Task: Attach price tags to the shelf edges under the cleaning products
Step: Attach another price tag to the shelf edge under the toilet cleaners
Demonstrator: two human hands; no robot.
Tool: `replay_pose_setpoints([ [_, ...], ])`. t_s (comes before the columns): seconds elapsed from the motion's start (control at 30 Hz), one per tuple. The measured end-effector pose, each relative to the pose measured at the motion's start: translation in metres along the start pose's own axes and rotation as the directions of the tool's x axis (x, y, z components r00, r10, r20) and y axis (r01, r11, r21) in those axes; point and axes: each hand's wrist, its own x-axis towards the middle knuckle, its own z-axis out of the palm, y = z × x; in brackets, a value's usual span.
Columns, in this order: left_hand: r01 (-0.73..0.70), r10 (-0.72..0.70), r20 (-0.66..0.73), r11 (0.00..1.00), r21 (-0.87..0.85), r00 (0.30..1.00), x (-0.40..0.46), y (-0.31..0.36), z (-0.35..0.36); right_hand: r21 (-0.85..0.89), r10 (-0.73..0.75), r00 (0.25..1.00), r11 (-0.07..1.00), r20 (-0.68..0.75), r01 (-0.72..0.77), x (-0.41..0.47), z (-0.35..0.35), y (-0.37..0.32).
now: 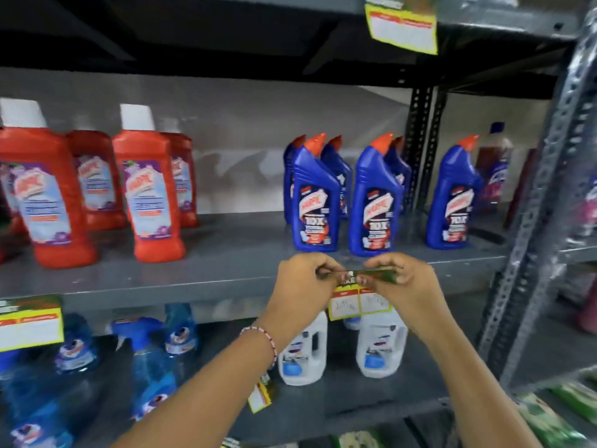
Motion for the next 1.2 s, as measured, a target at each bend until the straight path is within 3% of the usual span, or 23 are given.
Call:
replay_pose_setpoints([
  [0.2, 0.077, -0.074, -0.044, 0.996, 0.056, 0.996, 0.011, 0.016, 0.071, -0.130, -0.021, 0.994, 0.992, -0.109, 0.007, 0.005, -0.037, 0.048],
  [0.4, 0.104, -0.088, -0.101, 0.980, 0.171, 0.991, 0.021, 0.015, 0.086, -0.104, -0.001, 0.985, 0.994, -0.173, -0.017, 0.015, -0.030, 0.062],
  [0.53, 0.092, -0.059, -0.150, 0.970, 0.225, 0.987, 0.024, 0.014, 0.089, -0.092, -0.040, 0.967, 0.996, -0.253, 0.017, 0.017, -0.024, 0.068],
  [0.7, 0.036, 0.021, -0.162, 0.940, 0.341, 0.986, 0.025, 0.009, 0.080, -0.208, -0.093, 0.904, 0.978, -0.417, 0.004, 0.025, -0.031, 0.080],
  [0.83, -0.045, 0.116, -0.168, 0.926, 0.376, 0.979, 0.015, 0.004, 0.076, -0.013, 0.008, 0.845, 1.000, -0.535, -0.018, 0.023, -0.036, 0.085],
  [0.93, -0.127, 0.188, -0.195, 0.950, 0.287, 0.963, -0.003, -0.014, 0.067, 0.155, 0.068, 0.797, 0.987, -0.601, 0.033, 0.019, -0.035, 0.089],
  [1.0, -0.168, 0.210, -0.127, 0.946, 0.278, 0.970, -0.025, -0.046, 0.056, 0.212, 0.068, 0.758, 0.973, -0.649, 0.094, 0.008, -0.025, 0.096],
  [1.07, -0.127, 0.148, -0.043, 0.938, 0.322, 0.988, -0.052, -0.092, 0.045, 0.299, 0.133, 0.743, 0.950, -0.656, 0.093, -0.011, -0.005, 0.110],
  [1.1, -0.046, 0.053, -0.011, 0.943, 0.330, 0.999, -0.066, -0.116, 0.039, 0.344, 0.185, 0.757, 0.937, -0.627, 0.055, -0.023, 0.009, 0.120],
  [1.17, 0.191, -0.236, 0.068, 0.897, 0.399, 0.969, -0.090, -0.167, 0.025, 0.405, 0.279, 0.828, 0.912, -0.487, -0.069, -0.050, 0.044, 0.142],
  [1.2, 0.309, -0.406, 0.120, 0.828, 0.469, 0.906, -0.103, -0.192, 0.019, 0.402, 0.303, 0.873, 0.905, -0.383, -0.137, -0.065, 0.063, 0.152],
])
